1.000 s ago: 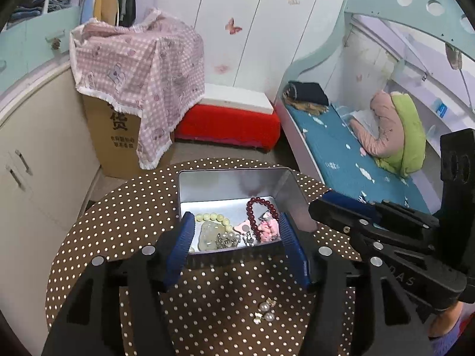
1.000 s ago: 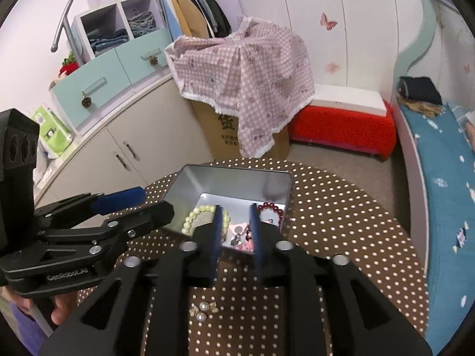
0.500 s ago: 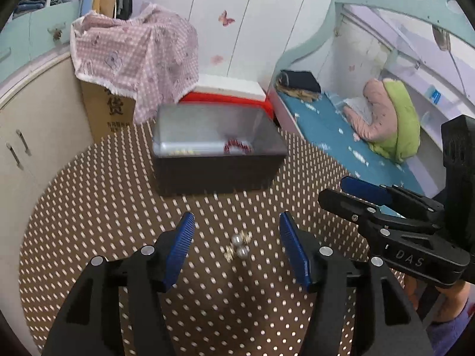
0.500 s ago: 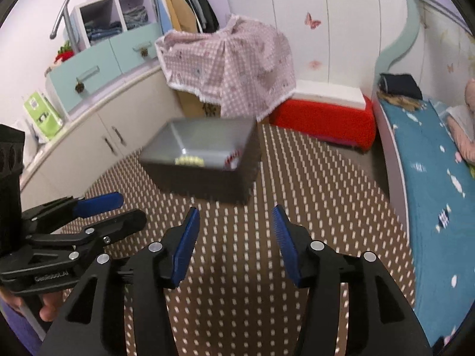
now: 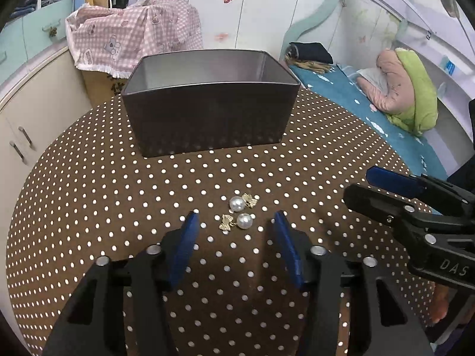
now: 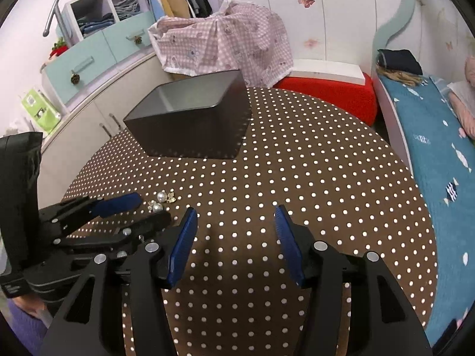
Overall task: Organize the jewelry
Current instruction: 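Grasp a pearl earring with the left tool while the right tool grasps the other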
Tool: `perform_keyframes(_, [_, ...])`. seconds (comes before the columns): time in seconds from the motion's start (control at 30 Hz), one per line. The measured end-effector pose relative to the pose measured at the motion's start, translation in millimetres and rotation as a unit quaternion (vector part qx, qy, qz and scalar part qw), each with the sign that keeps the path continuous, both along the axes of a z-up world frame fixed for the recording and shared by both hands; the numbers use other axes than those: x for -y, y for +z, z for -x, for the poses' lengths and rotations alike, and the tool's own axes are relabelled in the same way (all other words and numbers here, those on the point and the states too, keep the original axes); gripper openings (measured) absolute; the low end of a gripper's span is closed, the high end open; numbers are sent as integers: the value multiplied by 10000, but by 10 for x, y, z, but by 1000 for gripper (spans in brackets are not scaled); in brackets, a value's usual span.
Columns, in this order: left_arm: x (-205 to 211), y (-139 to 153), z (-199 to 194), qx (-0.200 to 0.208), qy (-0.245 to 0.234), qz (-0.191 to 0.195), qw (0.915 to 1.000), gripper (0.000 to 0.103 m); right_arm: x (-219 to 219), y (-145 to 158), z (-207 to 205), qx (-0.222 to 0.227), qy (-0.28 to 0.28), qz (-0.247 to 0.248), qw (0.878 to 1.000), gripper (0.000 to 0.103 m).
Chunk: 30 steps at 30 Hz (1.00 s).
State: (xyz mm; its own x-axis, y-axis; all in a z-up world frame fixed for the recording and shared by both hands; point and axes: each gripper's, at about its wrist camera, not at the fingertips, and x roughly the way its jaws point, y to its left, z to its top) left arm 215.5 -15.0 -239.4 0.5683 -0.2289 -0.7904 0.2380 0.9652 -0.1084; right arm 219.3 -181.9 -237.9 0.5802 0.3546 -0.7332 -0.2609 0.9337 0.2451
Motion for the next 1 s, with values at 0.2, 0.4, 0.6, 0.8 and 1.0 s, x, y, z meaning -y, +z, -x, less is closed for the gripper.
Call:
perform_keyframes(0.2, [-26,-4,-30,99,-88,-258,9996,18,-57,-16,-23,-7,57,1,10000,53])
perform_keyframes(0.4, [-127,5,21,164,-150,-117,9997,15,-231,-11,-65,-18,235,88,9997,53])
perform_keyframes(0.6, [-304,34,30,181,-54,-25,9998,14,-532,-50,-127,-42,484,344,9982,53])
perform_keyframes(0.8, [-531,116,-4,255,91,171,9995,14,-815,-91,-196,-19,695,542,9961,53])
perform_keyframes(1.0, [-636,136,-39,278,144,253,9992,14,-969,-140,-293,-44,761,584,9954,50])
